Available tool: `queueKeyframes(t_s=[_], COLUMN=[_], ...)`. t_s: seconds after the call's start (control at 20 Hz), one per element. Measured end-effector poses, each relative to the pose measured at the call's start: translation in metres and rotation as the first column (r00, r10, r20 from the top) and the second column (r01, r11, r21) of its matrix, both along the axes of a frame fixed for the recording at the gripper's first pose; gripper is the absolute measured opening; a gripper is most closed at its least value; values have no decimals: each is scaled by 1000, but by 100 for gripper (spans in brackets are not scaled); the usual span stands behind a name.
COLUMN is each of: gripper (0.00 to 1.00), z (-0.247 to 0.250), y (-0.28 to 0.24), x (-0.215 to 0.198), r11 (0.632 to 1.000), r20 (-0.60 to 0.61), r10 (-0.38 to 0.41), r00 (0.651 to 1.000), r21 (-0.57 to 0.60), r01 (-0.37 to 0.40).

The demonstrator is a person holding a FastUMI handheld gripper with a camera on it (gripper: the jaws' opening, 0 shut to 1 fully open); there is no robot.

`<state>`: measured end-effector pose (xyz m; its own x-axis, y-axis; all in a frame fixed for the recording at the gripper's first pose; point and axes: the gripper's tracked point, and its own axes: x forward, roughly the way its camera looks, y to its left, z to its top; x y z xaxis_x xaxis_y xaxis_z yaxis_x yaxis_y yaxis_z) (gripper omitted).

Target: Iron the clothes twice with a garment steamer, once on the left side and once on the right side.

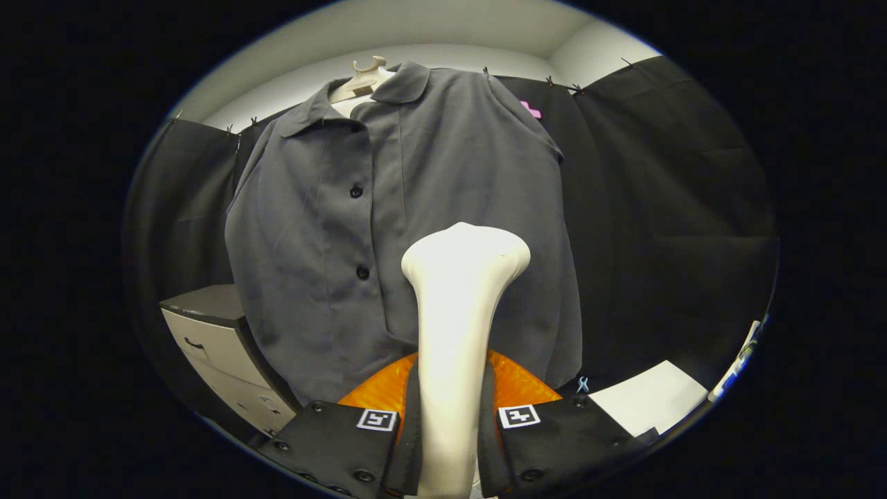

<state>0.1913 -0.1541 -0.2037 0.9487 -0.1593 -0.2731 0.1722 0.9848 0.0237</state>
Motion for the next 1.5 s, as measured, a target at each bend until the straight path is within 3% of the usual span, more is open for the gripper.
queueKeyframes(t_s=[0.8, 1.2, 1.5], gripper=[40, 39, 40], z=[-56, 1, 52], y=[-15, 8, 46], x=[-33, -57, -75], r11=[997, 996, 999], r20=[-78, 20, 82], r10=[-79, -87, -36], r00=[994, 996, 996], r21=[7, 9, 17], r01=[80, 87, 35])
